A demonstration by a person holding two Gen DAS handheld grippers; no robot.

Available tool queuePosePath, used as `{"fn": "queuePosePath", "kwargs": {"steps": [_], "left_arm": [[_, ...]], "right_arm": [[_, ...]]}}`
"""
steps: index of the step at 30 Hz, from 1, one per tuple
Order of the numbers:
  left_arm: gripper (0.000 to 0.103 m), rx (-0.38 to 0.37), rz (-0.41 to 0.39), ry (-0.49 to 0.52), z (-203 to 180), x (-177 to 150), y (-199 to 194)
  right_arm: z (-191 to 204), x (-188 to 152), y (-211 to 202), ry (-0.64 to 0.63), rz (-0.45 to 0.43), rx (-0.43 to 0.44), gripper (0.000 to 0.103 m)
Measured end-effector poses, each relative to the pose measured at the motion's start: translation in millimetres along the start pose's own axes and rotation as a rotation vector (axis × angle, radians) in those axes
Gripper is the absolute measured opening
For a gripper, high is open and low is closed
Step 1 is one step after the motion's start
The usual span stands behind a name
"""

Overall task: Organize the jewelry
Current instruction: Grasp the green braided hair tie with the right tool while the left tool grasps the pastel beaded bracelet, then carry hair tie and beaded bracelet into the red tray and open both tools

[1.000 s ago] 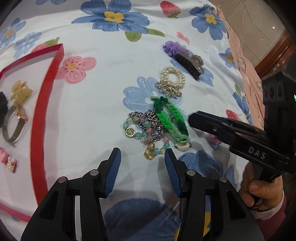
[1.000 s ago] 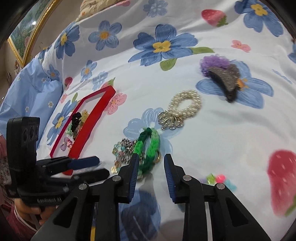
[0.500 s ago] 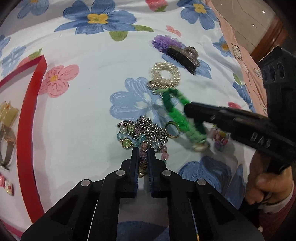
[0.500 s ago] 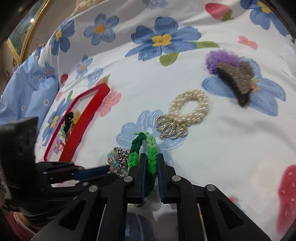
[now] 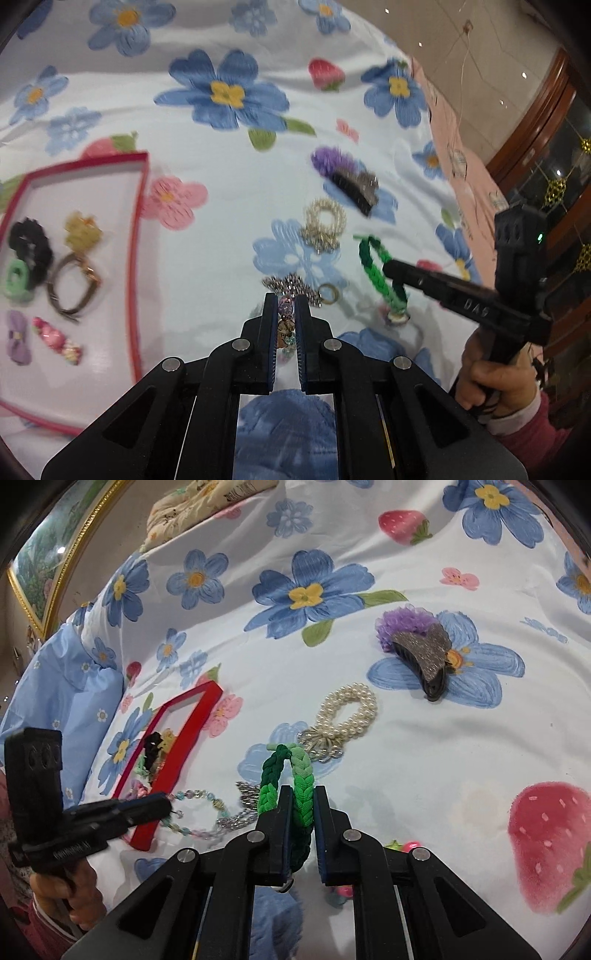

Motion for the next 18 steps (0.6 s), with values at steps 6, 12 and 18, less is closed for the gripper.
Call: {"fn": "queuePosePath", "kwargs": {"steps": [6, 12, 18], "left_arm": [[0.007, 0.026, -0.059, -0.029, 13.4, 2.9, -30.5], [0.007, 0.052, -0.098, -0.078, 34.9, -5.7, -57.3], [0.007, 0.088, -0.130, -0.121, 58.7, -15.7, -81.7]], "right_arm": [[25.0, -4.0, -2.7, -0.046, 0.002, 0.036, 0.010], [55.5, -12.1, 5.0, -0.095, 0.026, 0.071, 0.010], [86.7, -23.4, 18.1, -0.141, 0.061, 0.105, 0.010]]}}
Point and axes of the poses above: each gripper's, at about its wrist camera, not at the fingertips, and y roughly the way its jaws point, z to its left, x to its top, the point moved 1 cm from there along y, roughly the way its jaws point, and after that the axes turned 9 degrees about y, right-handed, at the moved point
